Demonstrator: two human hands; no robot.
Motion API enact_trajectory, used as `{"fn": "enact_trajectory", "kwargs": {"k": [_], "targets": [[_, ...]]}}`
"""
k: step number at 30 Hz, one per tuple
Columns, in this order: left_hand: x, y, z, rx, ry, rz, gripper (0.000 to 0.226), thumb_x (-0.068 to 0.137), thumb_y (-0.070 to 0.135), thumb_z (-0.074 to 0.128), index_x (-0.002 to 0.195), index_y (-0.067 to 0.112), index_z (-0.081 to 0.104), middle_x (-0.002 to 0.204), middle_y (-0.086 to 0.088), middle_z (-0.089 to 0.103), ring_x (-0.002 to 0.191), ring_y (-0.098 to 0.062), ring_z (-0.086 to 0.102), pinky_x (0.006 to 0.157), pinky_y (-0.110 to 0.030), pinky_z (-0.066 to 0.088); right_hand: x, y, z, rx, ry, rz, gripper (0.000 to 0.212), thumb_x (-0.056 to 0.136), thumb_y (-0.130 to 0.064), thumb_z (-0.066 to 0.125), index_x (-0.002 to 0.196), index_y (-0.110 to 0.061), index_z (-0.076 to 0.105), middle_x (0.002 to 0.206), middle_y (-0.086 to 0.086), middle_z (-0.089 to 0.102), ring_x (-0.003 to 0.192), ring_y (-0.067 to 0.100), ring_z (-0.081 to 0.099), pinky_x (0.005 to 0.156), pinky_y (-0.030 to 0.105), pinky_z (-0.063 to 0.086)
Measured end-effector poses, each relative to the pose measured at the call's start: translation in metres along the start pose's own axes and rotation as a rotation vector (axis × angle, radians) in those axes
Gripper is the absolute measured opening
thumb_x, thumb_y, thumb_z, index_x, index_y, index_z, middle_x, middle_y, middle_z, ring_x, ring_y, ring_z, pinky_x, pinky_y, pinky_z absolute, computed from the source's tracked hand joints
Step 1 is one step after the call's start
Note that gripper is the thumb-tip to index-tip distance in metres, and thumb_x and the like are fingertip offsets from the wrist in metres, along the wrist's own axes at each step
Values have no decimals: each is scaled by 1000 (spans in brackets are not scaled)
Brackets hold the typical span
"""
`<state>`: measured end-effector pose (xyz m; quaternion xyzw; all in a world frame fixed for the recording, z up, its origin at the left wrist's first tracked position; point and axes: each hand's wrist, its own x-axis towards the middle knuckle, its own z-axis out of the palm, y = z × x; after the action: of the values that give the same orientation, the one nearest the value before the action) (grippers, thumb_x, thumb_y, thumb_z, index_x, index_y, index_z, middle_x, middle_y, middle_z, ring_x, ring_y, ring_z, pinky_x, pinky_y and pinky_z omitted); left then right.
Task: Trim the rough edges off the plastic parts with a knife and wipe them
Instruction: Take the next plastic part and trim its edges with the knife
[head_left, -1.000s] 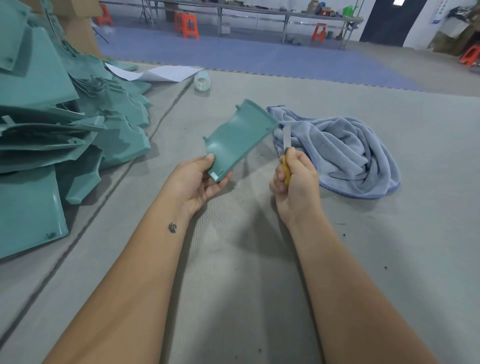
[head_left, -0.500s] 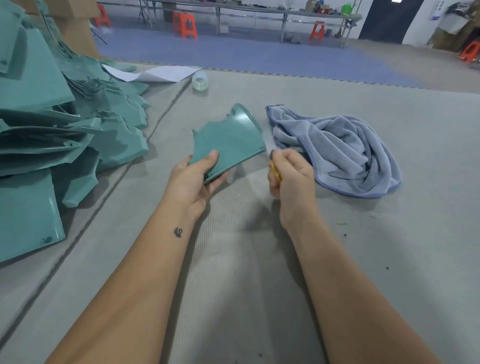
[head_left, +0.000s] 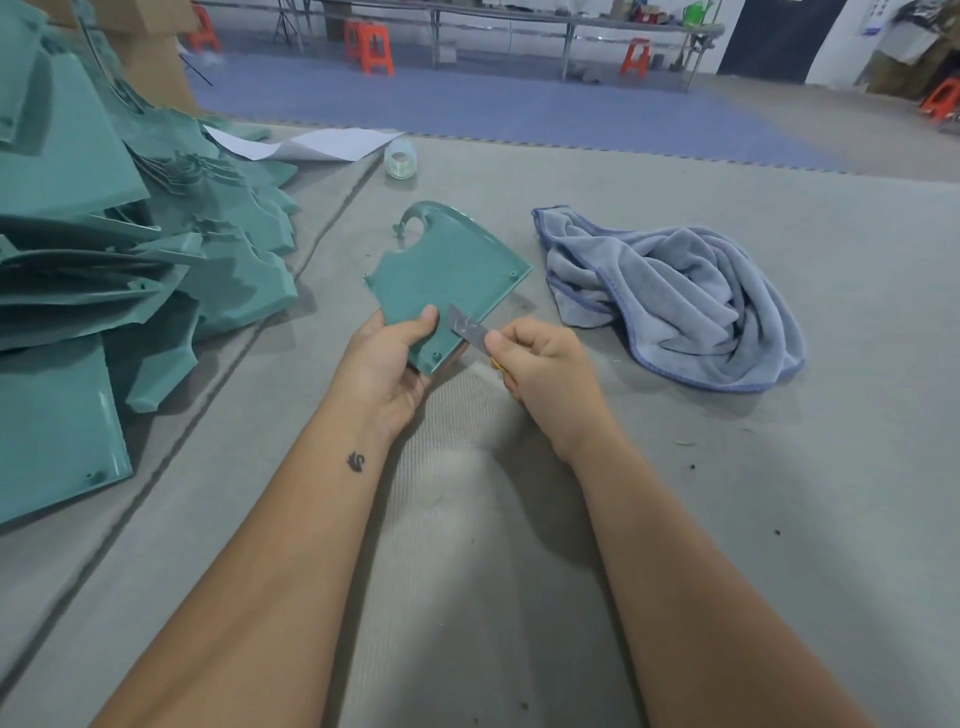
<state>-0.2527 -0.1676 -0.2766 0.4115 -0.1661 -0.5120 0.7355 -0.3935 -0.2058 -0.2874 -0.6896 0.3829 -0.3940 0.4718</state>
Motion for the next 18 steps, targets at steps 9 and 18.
{"fn": "enact_trajectory", "kwargs": {"k": [9, 18], "targets": [[-11, 12, 2, -137, 44, -120, 13, 93, -1, 53, 104, 1, 60, 86, -11, 71, 67, -21, 72, 52, -26, 57, 4, -3, -5, 344, 148, 21, 38, 100, -17, 51, 63, -24, 52, 55, 0, 37, 45, 7, 30, 42, 16, 25], [-17, 11, 15, -472, -13, -289, 36, 96, 8, 45, 76, -14, 66, 69, -18, 64, 52, -19, 65, 51, -20, 56, -14, -37, 15, 78, -63, -231, 25, 96, -8, 57, 72, -13, 63, 54, -14, 51, 52, 3, 44, 56, 18, 34]]}}
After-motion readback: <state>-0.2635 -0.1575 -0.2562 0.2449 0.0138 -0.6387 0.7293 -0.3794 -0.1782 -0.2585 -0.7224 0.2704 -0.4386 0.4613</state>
